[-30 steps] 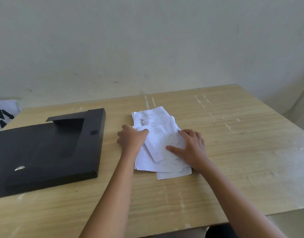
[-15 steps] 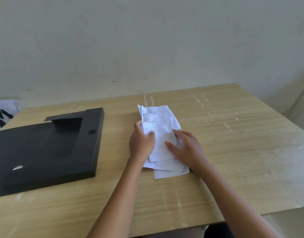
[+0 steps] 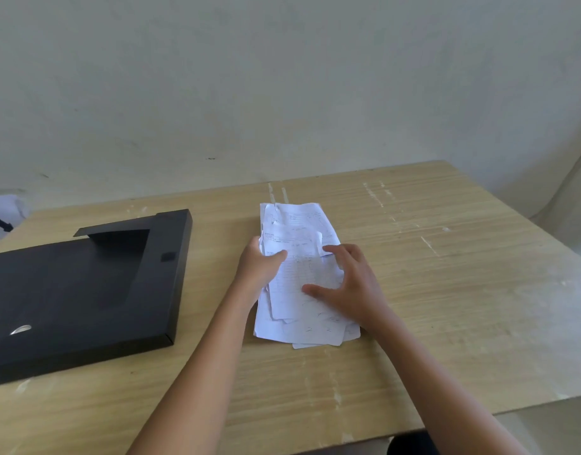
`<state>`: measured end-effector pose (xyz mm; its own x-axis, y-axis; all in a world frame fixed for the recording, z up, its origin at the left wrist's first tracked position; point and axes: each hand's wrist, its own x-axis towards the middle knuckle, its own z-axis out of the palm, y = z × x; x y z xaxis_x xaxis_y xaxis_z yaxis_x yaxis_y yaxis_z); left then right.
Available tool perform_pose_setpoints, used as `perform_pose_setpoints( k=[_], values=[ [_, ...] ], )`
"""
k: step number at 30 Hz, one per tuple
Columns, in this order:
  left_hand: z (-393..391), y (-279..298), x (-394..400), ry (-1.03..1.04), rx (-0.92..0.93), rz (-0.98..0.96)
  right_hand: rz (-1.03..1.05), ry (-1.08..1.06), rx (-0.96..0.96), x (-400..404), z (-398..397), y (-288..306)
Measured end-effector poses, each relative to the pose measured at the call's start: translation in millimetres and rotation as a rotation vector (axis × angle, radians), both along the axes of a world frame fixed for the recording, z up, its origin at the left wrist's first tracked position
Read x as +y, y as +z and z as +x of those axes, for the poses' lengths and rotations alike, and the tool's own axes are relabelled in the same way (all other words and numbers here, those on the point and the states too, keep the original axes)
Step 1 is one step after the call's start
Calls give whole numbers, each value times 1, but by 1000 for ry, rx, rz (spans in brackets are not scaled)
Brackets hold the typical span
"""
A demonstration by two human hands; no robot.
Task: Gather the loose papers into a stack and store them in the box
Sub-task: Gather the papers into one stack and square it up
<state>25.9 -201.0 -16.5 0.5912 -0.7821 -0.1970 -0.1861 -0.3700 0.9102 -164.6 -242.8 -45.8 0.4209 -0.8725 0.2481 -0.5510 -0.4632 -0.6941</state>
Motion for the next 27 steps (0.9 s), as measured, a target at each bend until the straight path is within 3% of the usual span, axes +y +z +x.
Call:
perform_pose_setpoints(
  k=[5,9,12,17,21,27],
  values=[
    [-10,-7,7,-24,-211,-92,-17,-38,193,0,6,-1],
    [-18,-11,3,-62,-457,-59,-43,-43,237,0,6,-3],
    [-24,-11,2,-46,-524,-70,-25,-33,248,0,8,-1],
    [-21,-10,6,-15,-379,-95,128,-47,-8,-6,-14,12],
    [2,-9,13,29,-221,-159,-61,-73,391,-3,-41,16],
    [9,-14,32,131,-26,-262,-68,-84,418,10,-37,17]
  ],
)
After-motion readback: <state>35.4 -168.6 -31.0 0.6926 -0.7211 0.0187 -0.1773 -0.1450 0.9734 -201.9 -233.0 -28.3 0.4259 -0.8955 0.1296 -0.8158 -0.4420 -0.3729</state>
